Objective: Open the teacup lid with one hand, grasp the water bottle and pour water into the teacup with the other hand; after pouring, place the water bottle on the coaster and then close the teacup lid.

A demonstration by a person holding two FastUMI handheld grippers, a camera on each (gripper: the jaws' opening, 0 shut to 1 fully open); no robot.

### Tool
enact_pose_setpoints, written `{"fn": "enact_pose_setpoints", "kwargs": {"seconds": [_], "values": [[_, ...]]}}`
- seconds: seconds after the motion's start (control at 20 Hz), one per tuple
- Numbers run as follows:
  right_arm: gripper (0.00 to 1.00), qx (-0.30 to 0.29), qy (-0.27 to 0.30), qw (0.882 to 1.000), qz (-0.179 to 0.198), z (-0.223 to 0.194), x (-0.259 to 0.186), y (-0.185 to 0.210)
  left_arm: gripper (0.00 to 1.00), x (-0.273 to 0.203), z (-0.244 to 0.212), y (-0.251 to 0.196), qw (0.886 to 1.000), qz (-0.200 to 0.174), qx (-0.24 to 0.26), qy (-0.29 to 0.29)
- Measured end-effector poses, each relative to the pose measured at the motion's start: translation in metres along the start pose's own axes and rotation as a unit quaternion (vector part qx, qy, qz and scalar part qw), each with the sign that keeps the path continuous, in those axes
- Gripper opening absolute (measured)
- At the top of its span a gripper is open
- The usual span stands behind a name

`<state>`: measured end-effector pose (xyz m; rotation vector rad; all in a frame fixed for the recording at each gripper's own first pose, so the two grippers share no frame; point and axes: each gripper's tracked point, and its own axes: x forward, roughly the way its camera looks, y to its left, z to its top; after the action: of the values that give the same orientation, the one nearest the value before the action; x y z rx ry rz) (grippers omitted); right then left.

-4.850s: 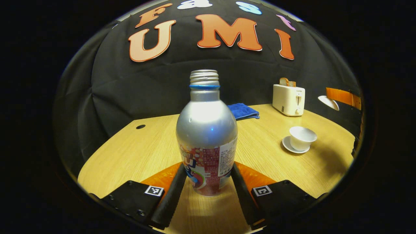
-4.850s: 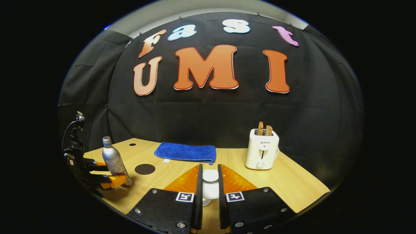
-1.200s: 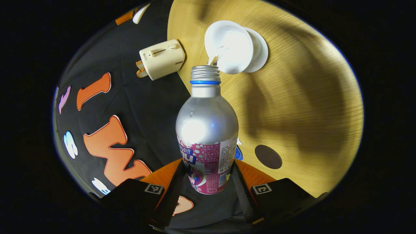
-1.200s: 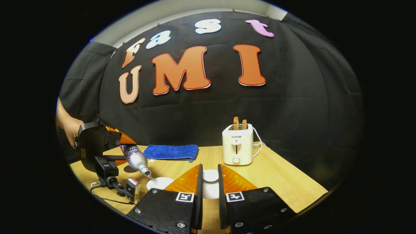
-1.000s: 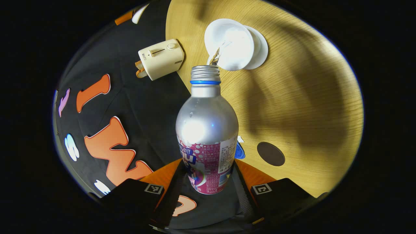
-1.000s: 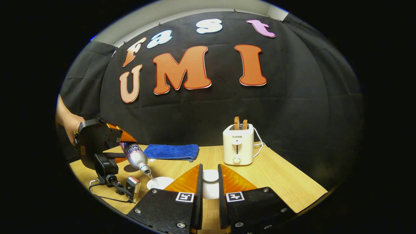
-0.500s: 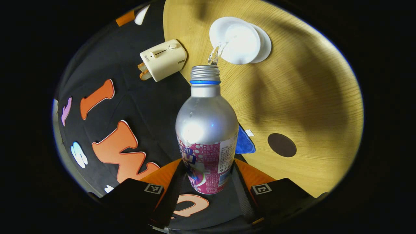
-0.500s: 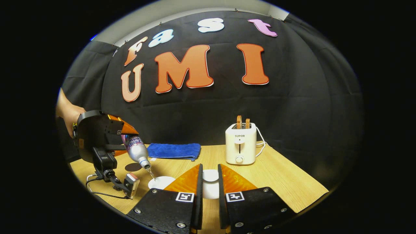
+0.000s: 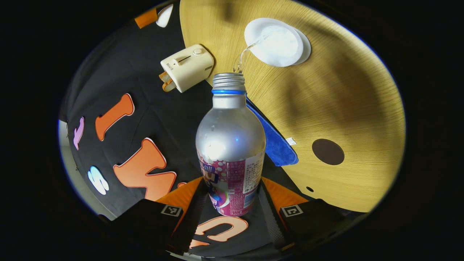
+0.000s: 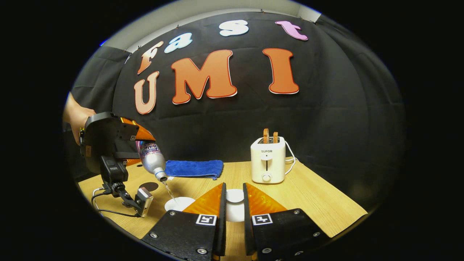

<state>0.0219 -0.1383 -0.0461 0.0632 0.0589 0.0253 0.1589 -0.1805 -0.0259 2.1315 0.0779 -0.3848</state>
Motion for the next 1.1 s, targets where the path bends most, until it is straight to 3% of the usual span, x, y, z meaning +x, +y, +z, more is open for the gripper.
{"fn": "enact_pose_setpoints", "kwargs": {"seconds": [0.5, 1.1], "values": [[0.21, 0.0, 0.003, 1.0, 0.006, -0.003, 0.002, 0.006, 0.84, 0.007, 0.01, -0.01, 0.999, -0.002, 0.032, -0.003], [0.21, -0.001, 0.007, 1.0, 0.005, -0.005, 0.001, 0.009, 0.84, 0.004, 0.032, -0.008, 0.998, 0.021, 0.052, -0.024]]}}
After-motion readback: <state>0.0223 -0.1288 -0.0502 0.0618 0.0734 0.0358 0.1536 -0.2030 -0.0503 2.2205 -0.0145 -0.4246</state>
